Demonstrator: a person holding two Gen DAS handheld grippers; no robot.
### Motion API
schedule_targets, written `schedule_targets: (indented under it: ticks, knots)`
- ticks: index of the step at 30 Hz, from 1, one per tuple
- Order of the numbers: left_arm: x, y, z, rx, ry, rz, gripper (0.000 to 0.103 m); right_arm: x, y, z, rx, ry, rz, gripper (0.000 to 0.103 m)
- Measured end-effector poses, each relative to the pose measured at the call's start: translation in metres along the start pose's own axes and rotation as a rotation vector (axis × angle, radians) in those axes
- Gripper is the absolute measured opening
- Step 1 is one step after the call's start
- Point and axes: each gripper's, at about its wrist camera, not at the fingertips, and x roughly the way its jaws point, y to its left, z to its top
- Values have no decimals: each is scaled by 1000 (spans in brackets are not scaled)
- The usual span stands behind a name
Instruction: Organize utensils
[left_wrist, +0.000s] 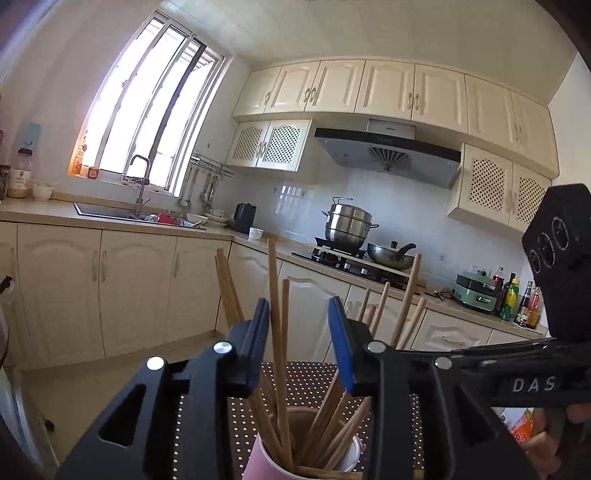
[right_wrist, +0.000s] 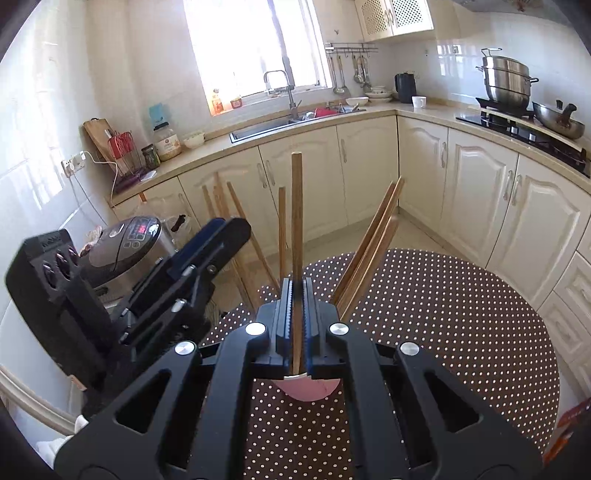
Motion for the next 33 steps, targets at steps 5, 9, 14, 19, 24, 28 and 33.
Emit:
schedule_targets:
  ticks: [5, 9, 14, 19, 24, 28, 33]
  knots:
    - [-13, -2, 2, 8, 18, 3, 43, 0, 1, -4, 25, 7, 0, 6]
    - [-26, -2, 5, 13, 22, 17, 51, -6, 2, -8, 39, 3, -9, 7]
    - [-44, -1, 12, 6, 42, 37, 59, -15, 2, -11, 61, 2, -12, 7]
    - [-67, -4, 17, 18, 57, 57, 62, -30, 4, -14, 83, -8, -21, 8]
    - [-94, -9, 23, 26, 72, 72, 67, -53, 10, -20, 94, -35, -41, 8]
    - [-115, -17, 25, 49, 95, 97, 71, -75, 16, -27, 96, -65, -53, 8]
    - [-149, -31, 26, 77, 106, 139, 72, -109, 33, -45, 66, -121, -94, 8]
